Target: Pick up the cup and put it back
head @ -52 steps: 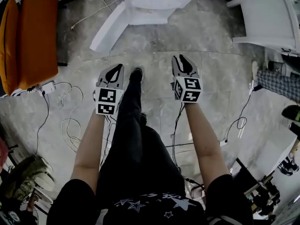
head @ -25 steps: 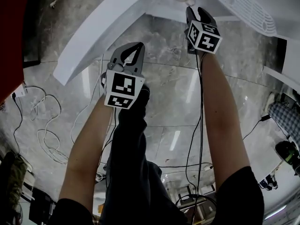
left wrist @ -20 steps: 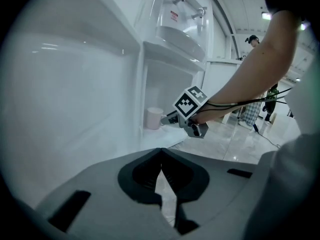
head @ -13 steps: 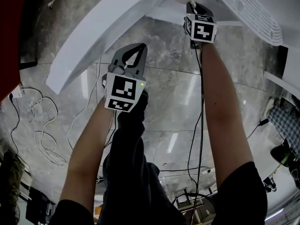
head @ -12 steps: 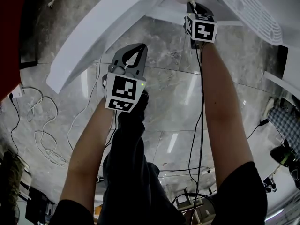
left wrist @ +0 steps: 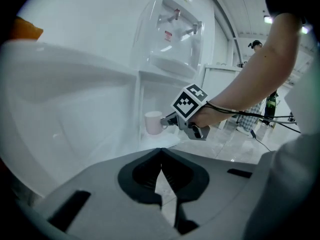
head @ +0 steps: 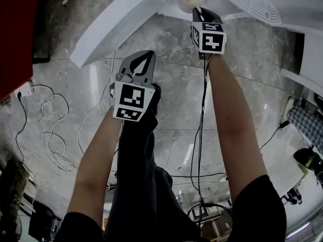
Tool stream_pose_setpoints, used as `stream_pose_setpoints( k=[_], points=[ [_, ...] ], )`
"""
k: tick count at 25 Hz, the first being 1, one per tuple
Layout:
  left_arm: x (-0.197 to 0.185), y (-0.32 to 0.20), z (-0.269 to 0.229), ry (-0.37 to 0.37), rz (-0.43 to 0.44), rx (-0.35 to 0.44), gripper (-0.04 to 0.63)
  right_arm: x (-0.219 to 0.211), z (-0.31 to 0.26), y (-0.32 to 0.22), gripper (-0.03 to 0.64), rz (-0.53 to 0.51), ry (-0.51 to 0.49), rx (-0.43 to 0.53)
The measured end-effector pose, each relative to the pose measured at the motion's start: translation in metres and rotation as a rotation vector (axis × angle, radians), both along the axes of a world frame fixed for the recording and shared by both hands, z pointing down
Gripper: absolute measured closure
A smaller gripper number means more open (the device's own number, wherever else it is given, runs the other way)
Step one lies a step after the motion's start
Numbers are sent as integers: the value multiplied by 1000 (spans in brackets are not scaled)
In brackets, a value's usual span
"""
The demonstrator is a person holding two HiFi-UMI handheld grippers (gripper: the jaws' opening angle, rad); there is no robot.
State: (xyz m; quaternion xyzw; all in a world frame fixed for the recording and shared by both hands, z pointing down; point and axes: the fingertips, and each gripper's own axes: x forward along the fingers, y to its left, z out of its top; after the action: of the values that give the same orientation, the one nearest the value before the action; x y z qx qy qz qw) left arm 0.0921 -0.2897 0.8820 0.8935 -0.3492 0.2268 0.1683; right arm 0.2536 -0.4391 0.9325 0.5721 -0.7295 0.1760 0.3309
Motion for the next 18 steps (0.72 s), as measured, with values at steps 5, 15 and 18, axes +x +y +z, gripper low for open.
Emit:
stream_pose_setpoints(
  k=[5,15,18],
  points=[
    [-16,28,-78,37,-38,39,586,-16,-70,61,572,24,-53,-14],
    [-90,169,-276,24,-123,85,586,-14,-265,243,572,121,-84,20],
    [-139,230,-324,8,-171,30,586,-14,-307,303,572,213,-114,10]
  ],
)
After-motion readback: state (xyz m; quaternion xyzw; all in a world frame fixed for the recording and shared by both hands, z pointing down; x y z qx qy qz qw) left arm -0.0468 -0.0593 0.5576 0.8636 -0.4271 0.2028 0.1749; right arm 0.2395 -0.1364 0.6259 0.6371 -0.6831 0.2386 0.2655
